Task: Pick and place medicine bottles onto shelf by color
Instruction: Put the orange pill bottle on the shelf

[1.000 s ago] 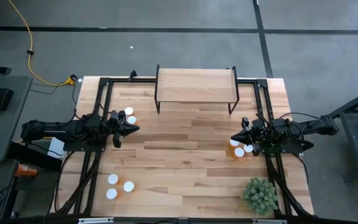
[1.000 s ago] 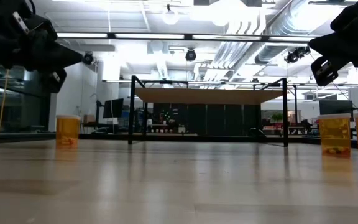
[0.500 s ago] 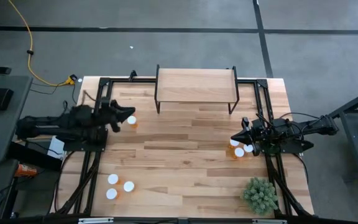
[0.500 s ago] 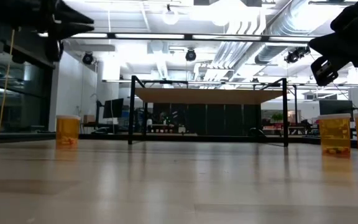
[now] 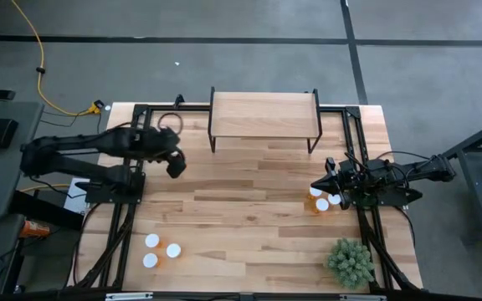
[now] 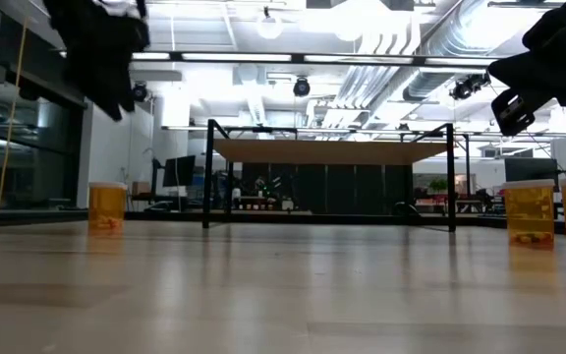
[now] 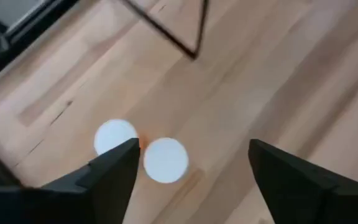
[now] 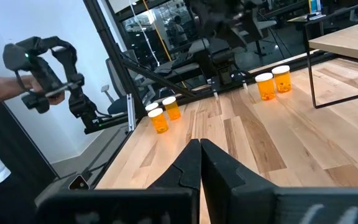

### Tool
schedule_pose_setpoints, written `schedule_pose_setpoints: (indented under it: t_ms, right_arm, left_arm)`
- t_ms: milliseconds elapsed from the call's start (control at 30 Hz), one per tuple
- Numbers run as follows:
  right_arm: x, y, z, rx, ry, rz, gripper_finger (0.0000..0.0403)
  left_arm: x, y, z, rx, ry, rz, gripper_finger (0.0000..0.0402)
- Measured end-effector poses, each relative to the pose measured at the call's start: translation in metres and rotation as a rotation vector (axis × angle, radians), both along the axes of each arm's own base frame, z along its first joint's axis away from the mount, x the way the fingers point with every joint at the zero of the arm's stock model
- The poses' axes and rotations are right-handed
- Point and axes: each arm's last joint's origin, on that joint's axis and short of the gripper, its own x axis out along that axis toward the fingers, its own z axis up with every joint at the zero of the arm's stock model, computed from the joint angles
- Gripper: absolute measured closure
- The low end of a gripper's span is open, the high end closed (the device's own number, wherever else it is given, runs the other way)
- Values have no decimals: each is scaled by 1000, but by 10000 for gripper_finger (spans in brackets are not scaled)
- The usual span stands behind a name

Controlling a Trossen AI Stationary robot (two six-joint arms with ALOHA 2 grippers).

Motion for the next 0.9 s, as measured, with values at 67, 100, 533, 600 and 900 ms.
schedule_pose_setpoints:
  t_ms: [67, 100, 533, 600, 900]
  right_arm:
    - [0, 0, 0, 0, 0, 0, 402]
    - [0, 0, 0, 0, 0, 0, 402]
    - [0, 0, 0, 0, 0, 0, 402]
    - [0, 0, 0, 0, 0, 0, 402]
    - [0, 0, 0, 0, 0, 0, 402]
  left_arm:
    - [8, 7, -10, -64, 46, 16, 98]
    - [12, 10, -15, -107, 65, 16, 98]
    - [25, 43, -54, -267, 243, 198, 96]
    - [25, 46, -56, -282, 249, 211, 96]
    - [30, 52, -70, -354, 281, 250, 101]
